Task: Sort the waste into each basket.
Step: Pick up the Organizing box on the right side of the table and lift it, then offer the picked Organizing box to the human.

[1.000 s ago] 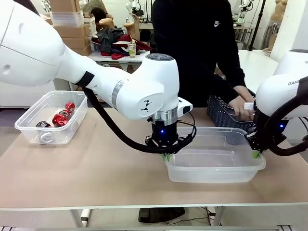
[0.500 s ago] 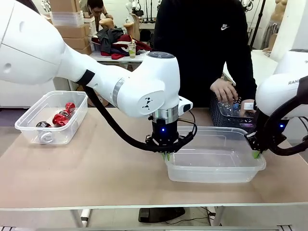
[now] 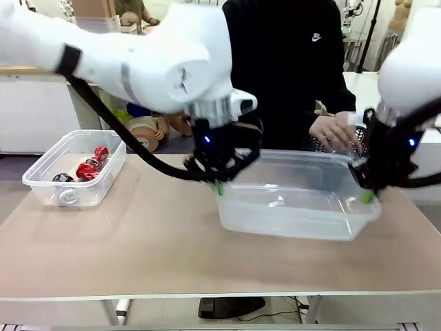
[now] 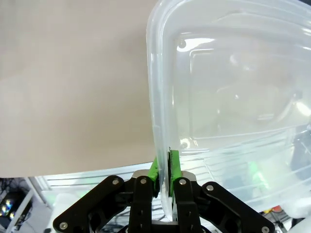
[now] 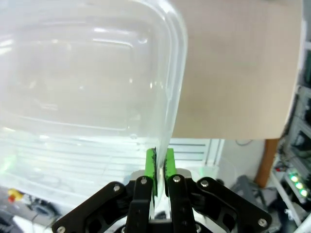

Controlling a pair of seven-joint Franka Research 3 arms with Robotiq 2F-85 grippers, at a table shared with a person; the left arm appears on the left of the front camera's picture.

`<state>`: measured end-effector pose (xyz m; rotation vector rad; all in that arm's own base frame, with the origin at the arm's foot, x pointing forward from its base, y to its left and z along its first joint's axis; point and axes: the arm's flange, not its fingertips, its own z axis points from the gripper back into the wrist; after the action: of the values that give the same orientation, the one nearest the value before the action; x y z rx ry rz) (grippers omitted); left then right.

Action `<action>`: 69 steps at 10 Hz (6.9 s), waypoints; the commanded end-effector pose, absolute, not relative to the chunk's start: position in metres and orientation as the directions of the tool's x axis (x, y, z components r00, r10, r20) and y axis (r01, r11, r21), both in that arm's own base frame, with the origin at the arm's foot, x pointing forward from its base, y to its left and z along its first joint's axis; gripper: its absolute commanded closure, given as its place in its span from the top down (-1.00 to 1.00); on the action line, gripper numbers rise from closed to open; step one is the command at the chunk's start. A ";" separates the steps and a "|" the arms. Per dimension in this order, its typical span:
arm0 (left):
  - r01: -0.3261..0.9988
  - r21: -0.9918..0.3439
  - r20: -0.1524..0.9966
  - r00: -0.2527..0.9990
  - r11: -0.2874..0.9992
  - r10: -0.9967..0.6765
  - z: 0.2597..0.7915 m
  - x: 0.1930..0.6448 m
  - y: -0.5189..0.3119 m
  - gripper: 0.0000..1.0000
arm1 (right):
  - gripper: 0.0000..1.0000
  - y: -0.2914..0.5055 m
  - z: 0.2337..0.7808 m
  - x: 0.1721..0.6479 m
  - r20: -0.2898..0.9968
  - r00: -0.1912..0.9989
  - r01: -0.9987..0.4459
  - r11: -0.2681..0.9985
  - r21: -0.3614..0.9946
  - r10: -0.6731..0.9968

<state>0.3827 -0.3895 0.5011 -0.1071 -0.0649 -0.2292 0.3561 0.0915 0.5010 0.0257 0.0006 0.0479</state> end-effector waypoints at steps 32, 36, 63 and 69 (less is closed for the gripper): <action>0.183 -0.145 0.086 0.981 0.972 -0.172 0.518 0.404 -0.270 -1.00 | -1.00 0.193 0.510 0.452 -0.035 0.999 -0.004 0.998 0.061 0.006; 0.183 -0.145 0.086 0.981 0.972 -0.172 0.518 0.404 -0.270 -1.00 | -1.00 0.193 0.510 0.452 -0.035 0.999 -0.004 0.998 0.061 0.006; 0.183 -0.145 0.086 0.981 0.972 -0.172 0.518 0.404 -0.270 -1.00 | -1.00 0.193 0.510 0.452 -0.035 0.999 -0.004 0.998 0.061 0.006; 0.195 -0.168 0.133 0.976 0.966 -0.174 0.515 0.490 -0.302 -0.85 | -0.82 0.213 0.518 0.524 -0.061 0.988 -0.141 0.990 0.026 0.142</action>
<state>0.4550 -0.2759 0.5086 -0.1492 -0.0827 -0.1647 0.4893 0.2001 0.5076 0.0239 0.0429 0.0611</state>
